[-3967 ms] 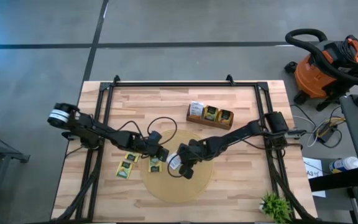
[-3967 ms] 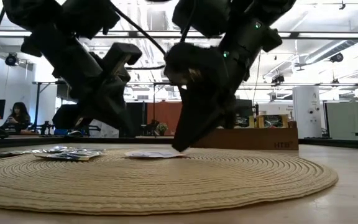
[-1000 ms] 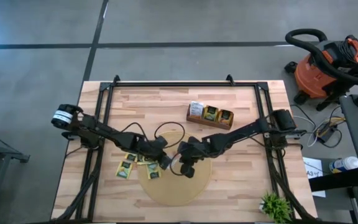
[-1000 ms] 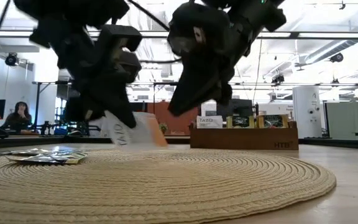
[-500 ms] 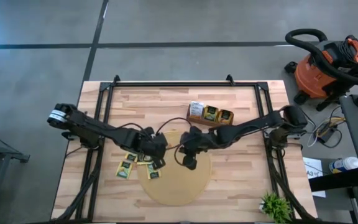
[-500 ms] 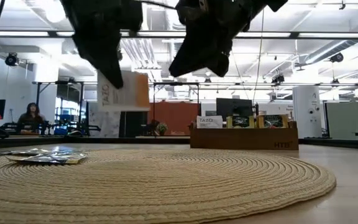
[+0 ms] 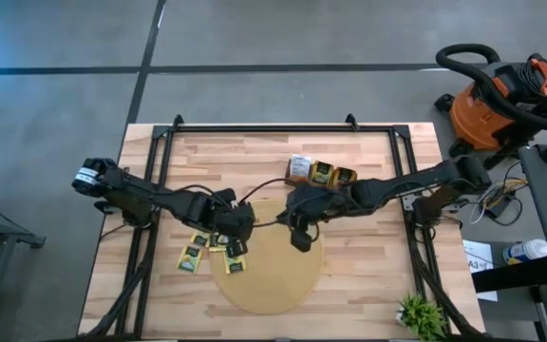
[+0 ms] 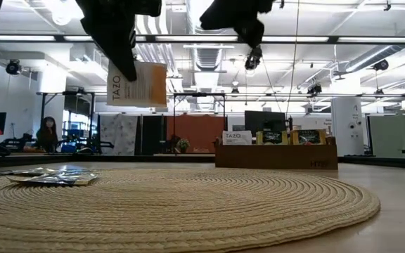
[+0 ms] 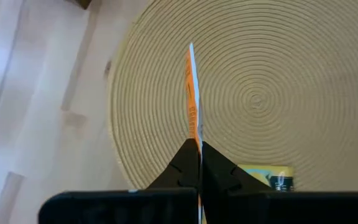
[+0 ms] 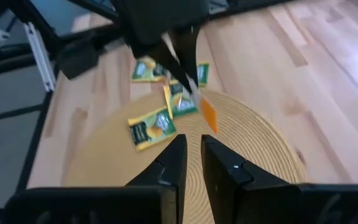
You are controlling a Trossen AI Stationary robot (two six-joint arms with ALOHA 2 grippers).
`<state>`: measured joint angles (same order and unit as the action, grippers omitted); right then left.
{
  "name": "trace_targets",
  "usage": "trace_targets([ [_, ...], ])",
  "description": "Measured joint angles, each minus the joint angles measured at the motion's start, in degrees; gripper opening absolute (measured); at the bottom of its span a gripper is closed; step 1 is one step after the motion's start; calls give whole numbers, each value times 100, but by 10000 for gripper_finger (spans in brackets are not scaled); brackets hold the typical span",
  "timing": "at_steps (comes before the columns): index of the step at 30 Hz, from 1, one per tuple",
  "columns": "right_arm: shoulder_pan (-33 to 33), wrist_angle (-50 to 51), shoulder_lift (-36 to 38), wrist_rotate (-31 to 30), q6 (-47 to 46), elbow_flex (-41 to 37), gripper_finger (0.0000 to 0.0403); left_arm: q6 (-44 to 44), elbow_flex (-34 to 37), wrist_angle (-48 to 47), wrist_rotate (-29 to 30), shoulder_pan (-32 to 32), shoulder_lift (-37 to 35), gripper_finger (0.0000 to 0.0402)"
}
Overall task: Pick & Place Tea
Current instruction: Put the orange tea bag into the left section of the wooden organizer
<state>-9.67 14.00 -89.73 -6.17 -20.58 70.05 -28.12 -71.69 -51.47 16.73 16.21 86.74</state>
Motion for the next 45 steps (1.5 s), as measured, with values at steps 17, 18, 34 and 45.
trace_targets([
  [17, -10, 19, 161, 79, -518, 5, 47, 24, -522, -11, -314, 56, 2, 0],
  [18, -12, 12, 161, 78, -513, 5, 47, 24, -543, -18, -415, 59, 2, 0],
  [34, -39, -352, 185, 494, -496, 3, 77, 82, -595, -151, -1145, 38, 2, 0],
  [45, -50, -374, -4, 472, 109, 3, 162, 736, -626, 299, -1130, -178, 2, 0],
])
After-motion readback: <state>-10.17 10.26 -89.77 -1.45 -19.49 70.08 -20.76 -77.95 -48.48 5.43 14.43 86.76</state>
